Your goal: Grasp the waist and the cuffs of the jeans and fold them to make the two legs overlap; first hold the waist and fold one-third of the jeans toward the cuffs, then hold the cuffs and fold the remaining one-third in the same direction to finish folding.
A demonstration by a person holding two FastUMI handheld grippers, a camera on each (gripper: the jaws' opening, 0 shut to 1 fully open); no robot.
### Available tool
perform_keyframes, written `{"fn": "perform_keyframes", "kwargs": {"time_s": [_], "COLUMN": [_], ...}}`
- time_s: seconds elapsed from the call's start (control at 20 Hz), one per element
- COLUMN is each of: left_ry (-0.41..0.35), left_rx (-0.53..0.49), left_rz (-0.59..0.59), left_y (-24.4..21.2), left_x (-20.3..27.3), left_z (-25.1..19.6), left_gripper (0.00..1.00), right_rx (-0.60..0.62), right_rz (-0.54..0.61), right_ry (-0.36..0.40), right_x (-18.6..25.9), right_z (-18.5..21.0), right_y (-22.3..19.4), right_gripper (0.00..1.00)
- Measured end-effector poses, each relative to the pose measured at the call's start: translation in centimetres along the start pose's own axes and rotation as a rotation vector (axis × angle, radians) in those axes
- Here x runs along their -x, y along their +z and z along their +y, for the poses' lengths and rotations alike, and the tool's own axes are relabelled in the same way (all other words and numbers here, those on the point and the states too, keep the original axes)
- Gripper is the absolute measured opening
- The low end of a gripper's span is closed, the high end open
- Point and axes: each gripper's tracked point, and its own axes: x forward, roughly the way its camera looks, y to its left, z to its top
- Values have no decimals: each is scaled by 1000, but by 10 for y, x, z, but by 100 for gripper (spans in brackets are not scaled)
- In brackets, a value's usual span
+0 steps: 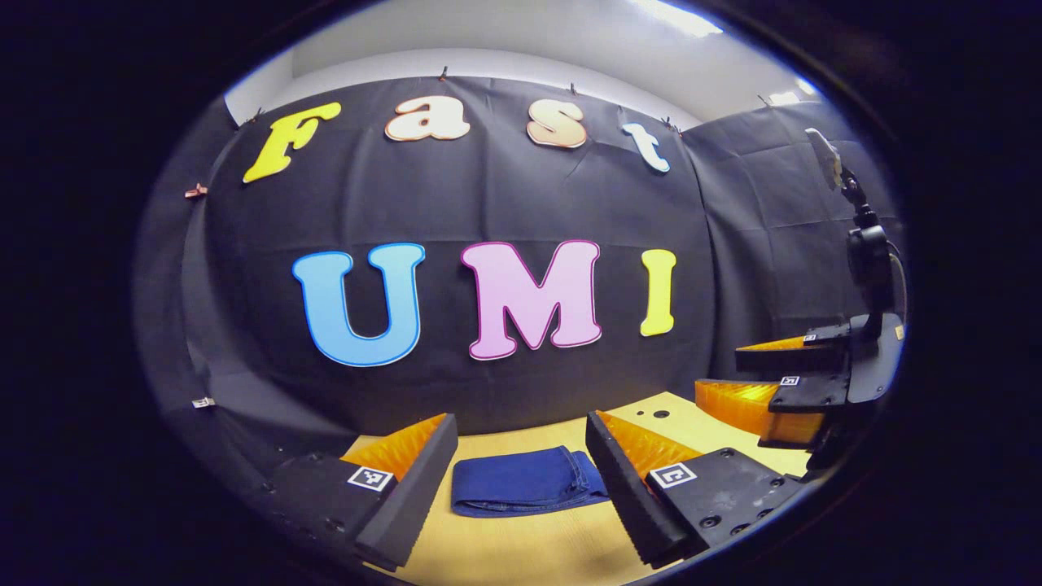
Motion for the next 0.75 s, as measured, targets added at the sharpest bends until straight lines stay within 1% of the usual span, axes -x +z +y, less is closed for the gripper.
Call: {"fn": "perform_keyframes", "kwargs": {"time_s": [0.1,0.15,0.25,0.5,0.55,0.7,0.75], "left_ry": [10,10,0,17,20,43,40], "left_rx": [26,41,57,32,27,25,34], "left_rz": [14,14,-10,-38,-43,-40,-51], "left_y": [-2,0,10,27,30,38,43], "left_x": [27,40,54,75,76,79,81], "left_z": [-1,-2,-3,-5,-5,-7,-10], "left_gripper": [99,98,98,98,98,98,98], "right_rx": [21,17,2,-16,-18,-35,-34], "right_rz": [-26,-30,-52,-93,-104,-100,-109], "right_ry": [9,13,11,-6,-11,-3,-2], "right_x": [30,46,56,75,79,82,84], "right_z": [14,19,19,13,13,8,8], "right_y": [13,18,23,35,39,46,52], "right_gripper": [89,91,93,95,94,96,96]}}
